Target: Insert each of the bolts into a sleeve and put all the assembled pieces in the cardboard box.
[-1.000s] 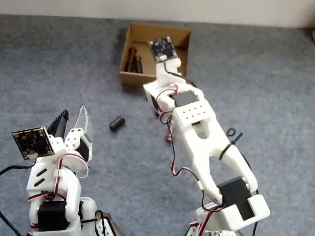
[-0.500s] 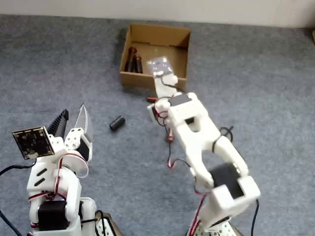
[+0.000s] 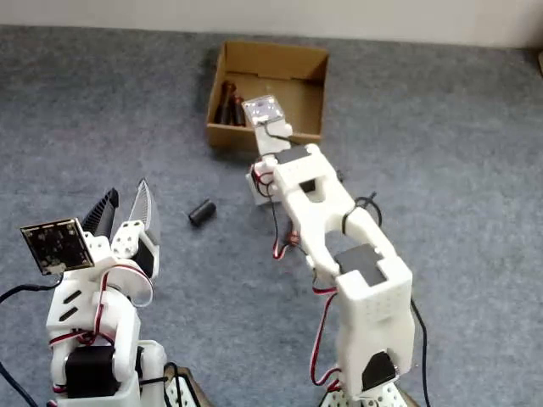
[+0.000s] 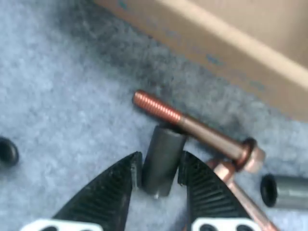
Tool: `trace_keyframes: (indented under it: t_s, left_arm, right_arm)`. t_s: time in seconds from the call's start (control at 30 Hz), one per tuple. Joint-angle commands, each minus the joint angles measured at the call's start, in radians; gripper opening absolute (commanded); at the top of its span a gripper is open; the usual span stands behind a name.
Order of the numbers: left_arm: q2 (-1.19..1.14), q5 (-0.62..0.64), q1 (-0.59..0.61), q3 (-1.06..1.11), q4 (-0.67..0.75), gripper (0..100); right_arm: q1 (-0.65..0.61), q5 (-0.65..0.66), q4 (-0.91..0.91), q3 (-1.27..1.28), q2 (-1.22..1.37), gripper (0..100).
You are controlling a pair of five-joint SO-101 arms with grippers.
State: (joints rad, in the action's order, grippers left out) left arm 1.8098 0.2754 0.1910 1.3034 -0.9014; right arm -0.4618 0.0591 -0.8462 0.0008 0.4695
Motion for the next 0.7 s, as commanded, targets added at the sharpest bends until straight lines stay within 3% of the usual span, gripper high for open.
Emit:
trace_keyframes:
  t_s: [0.0,0.1,0.2,0.53,0.67]
  left_arm:
    - [0.004,0.005,0.004,-0.002,0.023,16]
    - [0.004,0.005,0.004,-0.002,0.023,16]
    - [0.004,0.005,0.004,-0.002,0.023,16]
    - [0.002,0.003,-0.033,-0.001,0.02,16]
    - [0.002,0.003,-0.033,-0.001,0.02,16]
  right_arm:
    - [-0.012,0.003,-0.005,-0.076,0.022,12.7]
    - [-0.012,0.005,-0.005,-0.107,0.074,10.9]
    - [-0.012,0.011,-0.042,-0.131,0.097,0.0]
    - [-0.012,0.015,-0.458,-0.309,-0.03,0.5]
    - [-0.027,0.12,-0.605,-0.317,-0.068,0.5]
